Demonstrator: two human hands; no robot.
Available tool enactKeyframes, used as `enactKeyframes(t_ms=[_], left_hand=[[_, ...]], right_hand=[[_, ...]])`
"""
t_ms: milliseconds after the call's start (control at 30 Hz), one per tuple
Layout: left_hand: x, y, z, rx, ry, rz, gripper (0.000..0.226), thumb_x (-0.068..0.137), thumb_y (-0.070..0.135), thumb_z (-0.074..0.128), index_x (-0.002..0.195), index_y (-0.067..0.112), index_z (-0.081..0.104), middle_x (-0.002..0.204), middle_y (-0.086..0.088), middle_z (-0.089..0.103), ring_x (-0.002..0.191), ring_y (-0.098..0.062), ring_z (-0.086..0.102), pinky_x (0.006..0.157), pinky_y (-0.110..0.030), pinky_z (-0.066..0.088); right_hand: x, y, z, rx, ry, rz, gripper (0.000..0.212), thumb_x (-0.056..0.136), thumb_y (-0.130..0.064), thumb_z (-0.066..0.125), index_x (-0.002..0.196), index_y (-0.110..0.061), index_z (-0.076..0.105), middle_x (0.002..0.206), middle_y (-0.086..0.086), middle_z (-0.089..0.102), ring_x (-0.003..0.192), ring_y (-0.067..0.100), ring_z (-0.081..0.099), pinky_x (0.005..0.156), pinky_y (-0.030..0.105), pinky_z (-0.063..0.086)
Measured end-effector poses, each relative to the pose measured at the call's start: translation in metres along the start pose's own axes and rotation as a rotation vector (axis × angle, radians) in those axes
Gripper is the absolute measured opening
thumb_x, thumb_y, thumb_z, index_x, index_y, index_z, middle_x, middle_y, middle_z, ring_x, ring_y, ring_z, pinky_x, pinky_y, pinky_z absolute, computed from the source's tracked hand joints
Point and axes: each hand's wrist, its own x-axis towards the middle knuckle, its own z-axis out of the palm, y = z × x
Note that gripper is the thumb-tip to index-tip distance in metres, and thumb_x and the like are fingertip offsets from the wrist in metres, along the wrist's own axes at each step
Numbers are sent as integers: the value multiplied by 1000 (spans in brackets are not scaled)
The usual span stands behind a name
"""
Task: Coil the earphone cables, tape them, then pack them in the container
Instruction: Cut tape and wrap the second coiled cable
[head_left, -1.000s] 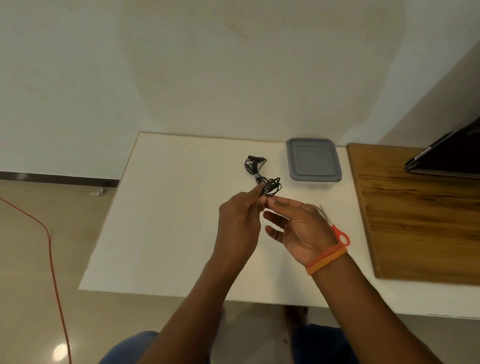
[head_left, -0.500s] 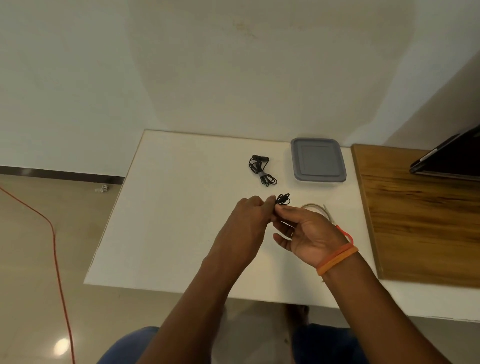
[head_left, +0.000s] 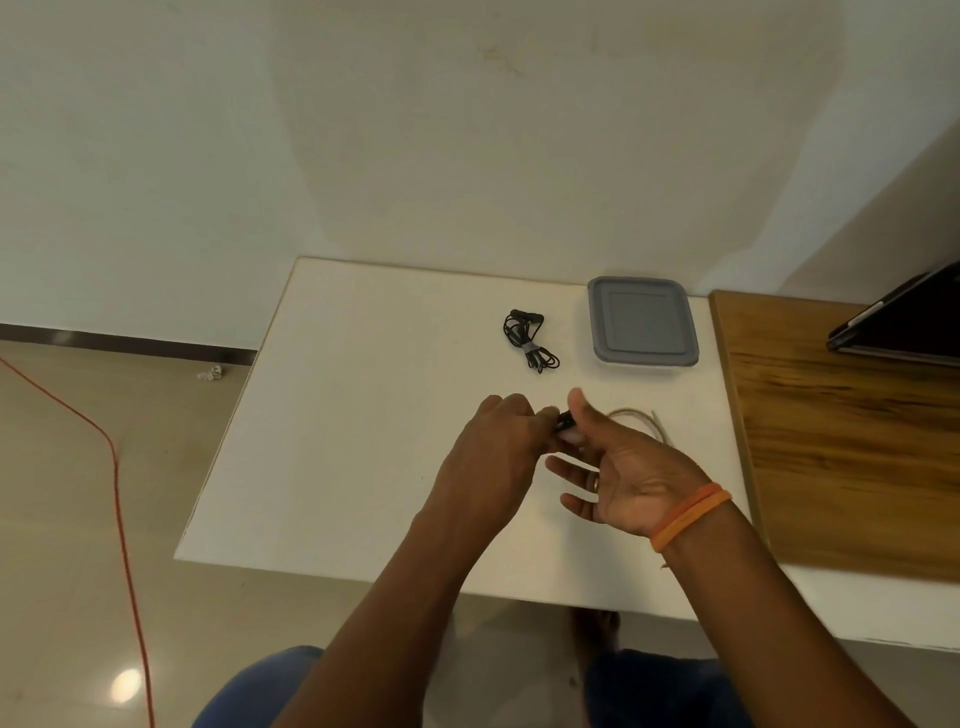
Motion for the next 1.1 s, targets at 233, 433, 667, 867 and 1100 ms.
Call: enactKeyframes(t_ms=[233, 433, 667, 867, 1100], left_hand=[[3, 4, -10, -275, -18, -106, 26, 99, 16, 56, 120, 17, 71, 76, -8, 60, 74, -20, 54, 64, -31, 42], [5, 9, -20, -569, -12, -279, 21, 100, 29, 55, 105, 23, 74, 62, 4, 44, 61, -6, 43, 56, -18, 31], [6, 4, -19, -732, -18, -334, 21, 99, 29, 56, 106, 28, 76, 66, -5, 52, 63, -7, 42, 60, -25, 33], [5, 4, -21, -697, -12, -316, 18, 98, 27, 58, 92, 27, 75, 68, -10, 58, 57, -5, 42, 55, -21, 31], [5, 7, -21, -848, 64, -380, 23, 96, 14, 62, 113, 21, 75, 95, 2, 74, 89, -11, 67, 79, -28, 51]], right_hand=[[-2, -17, -17, -41, -82, 62, 86, 75, -81, 42, 95, -5, 77, 106, 7, 74, 109, 25, 61, 95, 49, 43], [-3, -24, -23, -290, 75, -349, 21, 93, -23, 57, 103, -12, 73, 102, 5, 74, 106, 29, 65, 87, 42, 52], [3, -34, -22, -507, -180, -840, 39, 81, -1, 71, 116, -19, 68, 118, -4, 68, 100, 19, 68, 76, 26, 58], [10, -35, -25, -573, -151, -885, 20, 79, -12, 71, 99, -12, 74, 94, 2, 73, 86, 20, 71, 66, 24, 58], [7, -35, -25, -426, -196, -719, 19, 81, -14, 68, 99, -10, 73, 90, 6, 75, 86, 23, 72, 63, 30, 59]])
